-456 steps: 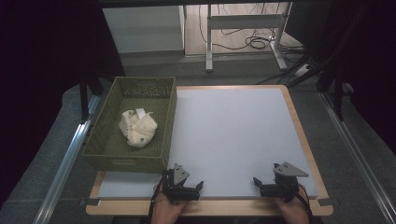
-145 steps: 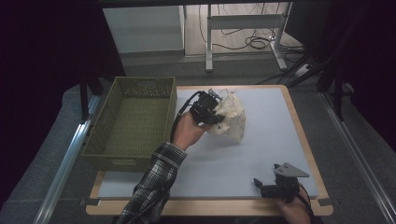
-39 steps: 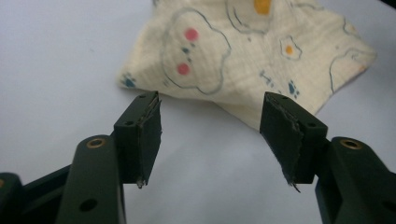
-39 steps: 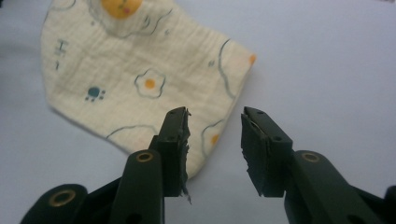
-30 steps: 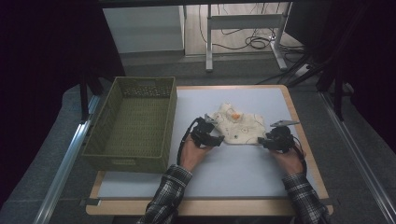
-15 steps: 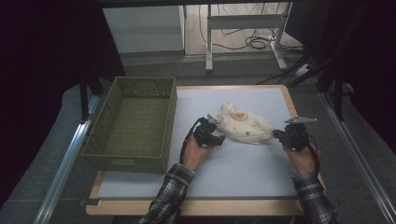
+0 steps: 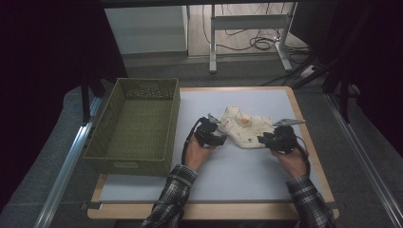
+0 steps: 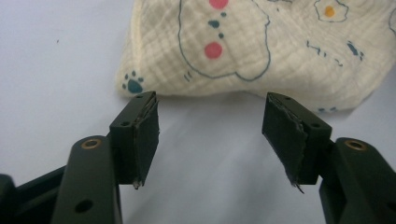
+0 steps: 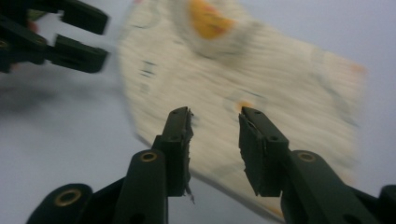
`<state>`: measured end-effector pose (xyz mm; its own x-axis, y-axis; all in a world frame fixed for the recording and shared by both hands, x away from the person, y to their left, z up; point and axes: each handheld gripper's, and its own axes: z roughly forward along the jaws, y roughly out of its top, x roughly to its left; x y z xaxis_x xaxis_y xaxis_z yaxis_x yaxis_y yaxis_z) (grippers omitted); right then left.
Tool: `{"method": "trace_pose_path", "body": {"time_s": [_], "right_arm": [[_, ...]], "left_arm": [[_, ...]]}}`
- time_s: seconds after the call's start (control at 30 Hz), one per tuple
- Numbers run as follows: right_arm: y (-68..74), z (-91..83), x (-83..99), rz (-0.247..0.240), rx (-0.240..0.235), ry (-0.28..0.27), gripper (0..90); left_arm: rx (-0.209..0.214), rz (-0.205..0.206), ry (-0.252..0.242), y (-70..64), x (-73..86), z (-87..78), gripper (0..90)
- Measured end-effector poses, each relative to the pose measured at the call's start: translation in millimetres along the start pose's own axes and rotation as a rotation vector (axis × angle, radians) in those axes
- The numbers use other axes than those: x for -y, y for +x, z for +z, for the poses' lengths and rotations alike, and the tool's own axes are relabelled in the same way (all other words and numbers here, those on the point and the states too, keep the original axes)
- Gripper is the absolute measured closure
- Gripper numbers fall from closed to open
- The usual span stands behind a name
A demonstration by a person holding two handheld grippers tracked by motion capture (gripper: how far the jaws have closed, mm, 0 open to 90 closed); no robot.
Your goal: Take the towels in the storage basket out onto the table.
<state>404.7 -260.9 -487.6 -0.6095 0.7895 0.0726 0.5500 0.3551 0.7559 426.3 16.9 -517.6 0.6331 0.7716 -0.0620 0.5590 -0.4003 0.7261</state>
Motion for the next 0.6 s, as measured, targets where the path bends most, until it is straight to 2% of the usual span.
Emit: {"method": "trace_pose_path", "body": {"time_s": [0.03, 0.07, 0.1, 0.17, 0.2, 0.23, 0.27, 0.3, 0.33, 0.37, 0.47, 0.53, 0.57, 0.6], "right_arm": [[15.4, 17.0, -6.2, -0.018, -0.044, 0.002, 57.9], [15.4, 17.0, -6.2, -0.018, -0.044, 0.002, 57.9], [26.5, 31.0, -10.6, -0.039, -0.057, 0.006, 52.0], [36.7, 46.8, -15.2, -0.06, -0.052, 0.017, 47.6], [36.7, 46.8, -15.2, -0.06, -0.052, 0.017, 47.6], [43.6, 62.8, -19.4, -0.09, -0.005, 0.038, 48.3], [43.6, 62.8, -19.4, -0.09, -0.005, 0.038, 48.3], [45.6, 72.2, -20.9, -0.11, 0.032, 0.059, 64.1], [45.6, 72.2, -20.9, -0.11, 0.032, 0.059, 64.1], [45.3, 77.7, -21.5, -0.12, 0.043, 0.075, 82.5], [46.8, 71.1, -25.8, -0.097, 0.006, 0.064, 85.5], [52.3, 52.7, -34.9, -0.087, -0.058, 0.03, 85.7], [52.3, 52.7, -34.9, -0.087, -0.058, 0.03, 85.7], [58.9, 30.3, -47.4, -0.088, -0.114, -0.023, 85.6]], "left_arm": [[0.002, -0.001, 0.0, -0.1, 1.9, -2.1, 34.7], [0.004, -0.001, -0.001, -0.1, 2.8, -3.1, 34.7], [0.006, 0.0, -0.002, -0.3, 4.5, -5.3, 33.8], [0.012, 0.002, -0.004, -1.3, 6.1, -7.9, 33.5], [0.012, 0.002, -0.004, -1.3, 6.1, -7.9, 33.0], [0.017, 0.006, -0.005, -2.5, 6.9, -10.0, 32.9], [0.017, 0.006, -0.005, -2.5, 6.9, -10.0, 32.8], [0.02, 0.013, -0.009, -3.3, 7.3, -12.2, 32.8], [0.02, 0.013, -0.009, -3.3, 7.3, -12.2, 32.8], [0.024, 0.021, -0.016, -4.3, 7.6, -16.4, 32.8], [0.015, 0.027, -0.036, -4.3, 6.7, -24.2, 32.9], [0.008, 0.029, -0.057, -2.7, 4.6, -31.7, 32.9], [0.008, 0.029, -0.057, -2.7, 4.6, -31.7, 32.9], [0.003, 0.022, -0.087, -2.4, 1.5, -40.6, 32.9]]}}
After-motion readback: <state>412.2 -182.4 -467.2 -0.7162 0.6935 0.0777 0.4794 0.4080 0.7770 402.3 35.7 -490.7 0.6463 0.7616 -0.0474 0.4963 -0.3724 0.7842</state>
